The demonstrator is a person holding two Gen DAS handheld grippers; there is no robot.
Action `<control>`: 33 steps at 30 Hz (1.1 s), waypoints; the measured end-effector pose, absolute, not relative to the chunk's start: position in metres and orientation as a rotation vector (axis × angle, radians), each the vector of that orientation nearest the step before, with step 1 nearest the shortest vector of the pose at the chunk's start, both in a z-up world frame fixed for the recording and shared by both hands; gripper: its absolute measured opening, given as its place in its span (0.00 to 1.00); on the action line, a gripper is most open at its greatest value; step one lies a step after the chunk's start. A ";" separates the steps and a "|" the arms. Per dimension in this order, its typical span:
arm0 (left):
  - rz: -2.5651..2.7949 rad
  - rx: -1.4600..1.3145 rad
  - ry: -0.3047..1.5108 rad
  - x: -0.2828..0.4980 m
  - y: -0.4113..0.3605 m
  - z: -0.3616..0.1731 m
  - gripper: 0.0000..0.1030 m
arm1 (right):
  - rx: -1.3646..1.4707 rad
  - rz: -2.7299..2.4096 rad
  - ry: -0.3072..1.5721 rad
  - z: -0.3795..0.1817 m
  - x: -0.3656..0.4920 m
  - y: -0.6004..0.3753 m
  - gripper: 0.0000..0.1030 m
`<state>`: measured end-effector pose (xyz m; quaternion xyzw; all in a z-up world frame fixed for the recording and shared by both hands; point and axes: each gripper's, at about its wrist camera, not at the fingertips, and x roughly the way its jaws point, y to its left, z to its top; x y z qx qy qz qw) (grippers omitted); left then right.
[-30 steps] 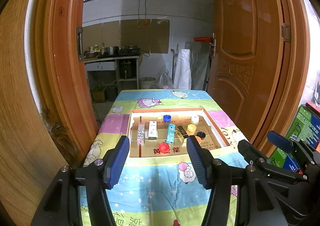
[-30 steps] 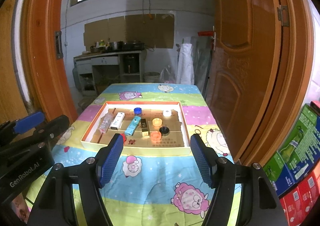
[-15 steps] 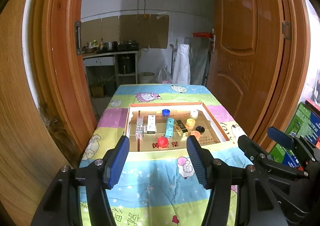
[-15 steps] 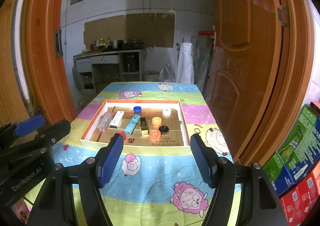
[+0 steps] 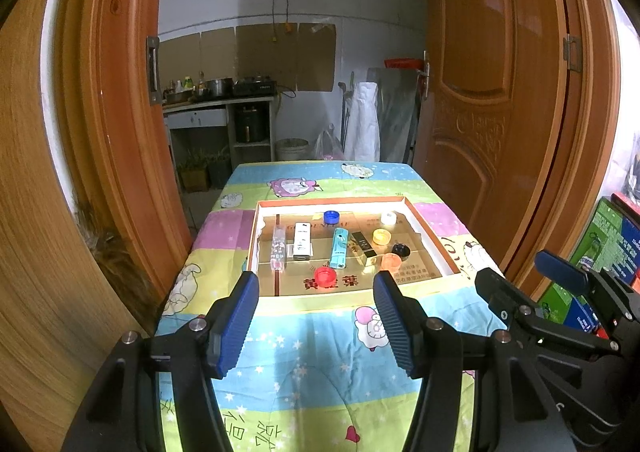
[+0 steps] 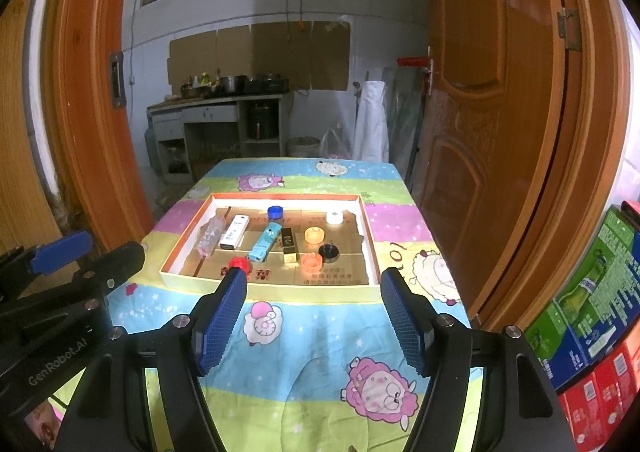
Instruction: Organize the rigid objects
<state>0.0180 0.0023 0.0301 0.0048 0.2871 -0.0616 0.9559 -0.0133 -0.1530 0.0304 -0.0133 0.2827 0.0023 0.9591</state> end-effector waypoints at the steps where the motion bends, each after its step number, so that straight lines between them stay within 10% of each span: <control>1: -0.124 0.010 0.582 0.018 0.002 0.030 0.58 | -0.028 0.003 0.571 0.031 -0.014 -0.153 0.69; 33: -0.121 0.007 0.576 0.018 0.003 0.032 0.58 | -0.028 0.011 0.565 0.031 -0.014 -0.150 0.69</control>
